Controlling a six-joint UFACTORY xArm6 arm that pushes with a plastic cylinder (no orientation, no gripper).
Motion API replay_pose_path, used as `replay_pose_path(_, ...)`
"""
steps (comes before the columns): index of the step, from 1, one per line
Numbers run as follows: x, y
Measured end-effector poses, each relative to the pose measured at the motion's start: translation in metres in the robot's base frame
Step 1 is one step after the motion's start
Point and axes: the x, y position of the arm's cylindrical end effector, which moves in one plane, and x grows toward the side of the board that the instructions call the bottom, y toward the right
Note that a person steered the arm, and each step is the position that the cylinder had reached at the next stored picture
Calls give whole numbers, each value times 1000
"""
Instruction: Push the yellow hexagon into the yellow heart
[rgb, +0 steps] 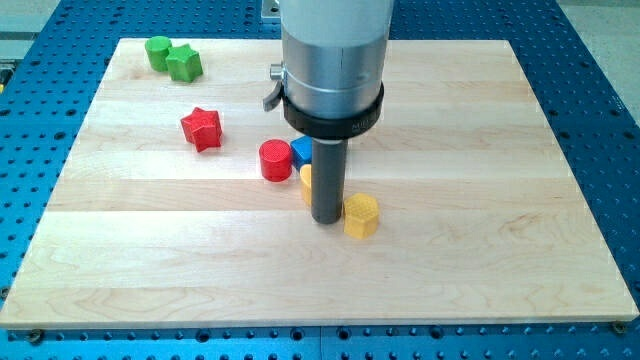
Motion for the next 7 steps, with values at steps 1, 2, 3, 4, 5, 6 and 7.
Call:
replay_pose_path(1,-19,-4)
replay_pose_path(2,-19,-7)
replay_pose_path(3,-33,16)
replay_pose_path(4,-57,88)
replay_pose_path(5,38,80)
replay_pose_path(6,12,35)
replay_pose_path(7,9,2)
